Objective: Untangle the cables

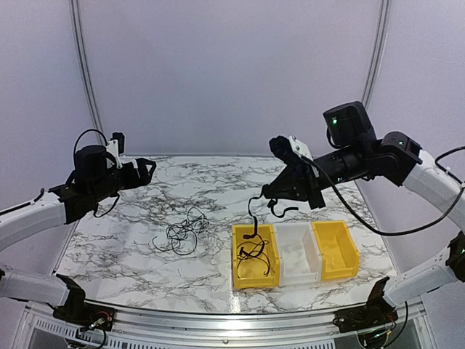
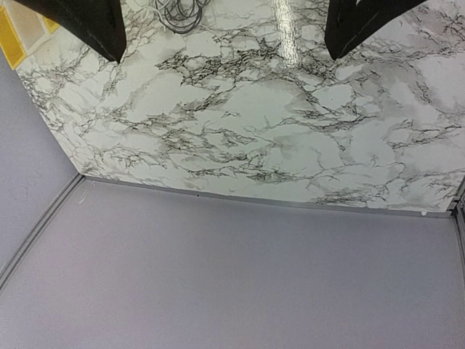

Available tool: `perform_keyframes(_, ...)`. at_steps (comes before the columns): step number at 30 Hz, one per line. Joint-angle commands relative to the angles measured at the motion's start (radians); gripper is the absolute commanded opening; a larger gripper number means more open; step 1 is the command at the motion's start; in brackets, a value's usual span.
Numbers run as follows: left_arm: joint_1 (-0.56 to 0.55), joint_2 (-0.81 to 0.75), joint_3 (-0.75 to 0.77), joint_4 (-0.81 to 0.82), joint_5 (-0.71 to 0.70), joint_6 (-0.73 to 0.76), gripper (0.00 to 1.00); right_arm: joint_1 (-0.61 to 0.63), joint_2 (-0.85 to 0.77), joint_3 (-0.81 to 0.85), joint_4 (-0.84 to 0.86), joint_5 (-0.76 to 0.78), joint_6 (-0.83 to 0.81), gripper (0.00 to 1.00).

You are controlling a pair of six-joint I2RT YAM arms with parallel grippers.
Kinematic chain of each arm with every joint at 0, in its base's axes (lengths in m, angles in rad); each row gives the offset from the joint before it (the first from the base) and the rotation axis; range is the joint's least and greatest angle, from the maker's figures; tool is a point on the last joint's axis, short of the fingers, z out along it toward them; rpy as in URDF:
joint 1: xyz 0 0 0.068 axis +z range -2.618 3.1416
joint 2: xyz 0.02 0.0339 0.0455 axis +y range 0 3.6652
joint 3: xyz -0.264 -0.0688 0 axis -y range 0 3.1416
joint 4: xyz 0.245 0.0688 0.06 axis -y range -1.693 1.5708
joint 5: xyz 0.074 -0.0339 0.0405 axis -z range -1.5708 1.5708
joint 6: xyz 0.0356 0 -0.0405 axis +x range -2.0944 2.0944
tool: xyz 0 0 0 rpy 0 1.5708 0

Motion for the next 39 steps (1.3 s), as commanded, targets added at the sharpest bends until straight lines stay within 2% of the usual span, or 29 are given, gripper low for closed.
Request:
perform_keyframes(1,0.007,-0.036,-0.032,-0.001,0.006,0.006,0.99,0.004,-0.018,-0.082,0.03,0.044,-0.029,0.0)
perform_keyframes(5,0.007,-0.048,-0.047,0.001,0.005,-0.012,0.99,0.004,-0.023,-0.177,0.068,0.058,-0.034,0.0)
perform_keyframes(10,0.007,-0.087,-0.059,-0.017,-0.003,-0.025,0.99,-0.011,0.008,-0.267,0.21,0.049,0.03,0.0)
perform_keyframes(24,0.007,-0.273,-0.185,-0.055,-0.075,-0.08,0.99,-0.039,0.12,-0.382,0.466,-0.031,0.073,0.0)
perform_keyframes(28,0.007,-0.306,-0.199,-0.075,-0.091,-0.093,0.99,-0.099,0.13,-0.494,0.631,-0.065,0.19,0.0)
perform_keyframes(30,0.007,-0.315,-0.195,-0.09,-0.095,-0.093,0.99,-0.114,0.137,-0.542,0.681,-0.076,0.198,0.0)
perform_keyframes(34,0.007,-0.328,-0.193,-0.104,-0.105,-0.097,0.99,-0.143,0.131,-0.601,0.679,-0.054,0.157,0.0)
perform_keyframes(39,0.007,-0.327,-0.201,-0.098,-0.1,-0.121,0.99,-0.181,0.133,-0.603,0.557,-0.04,0.024,0.0)
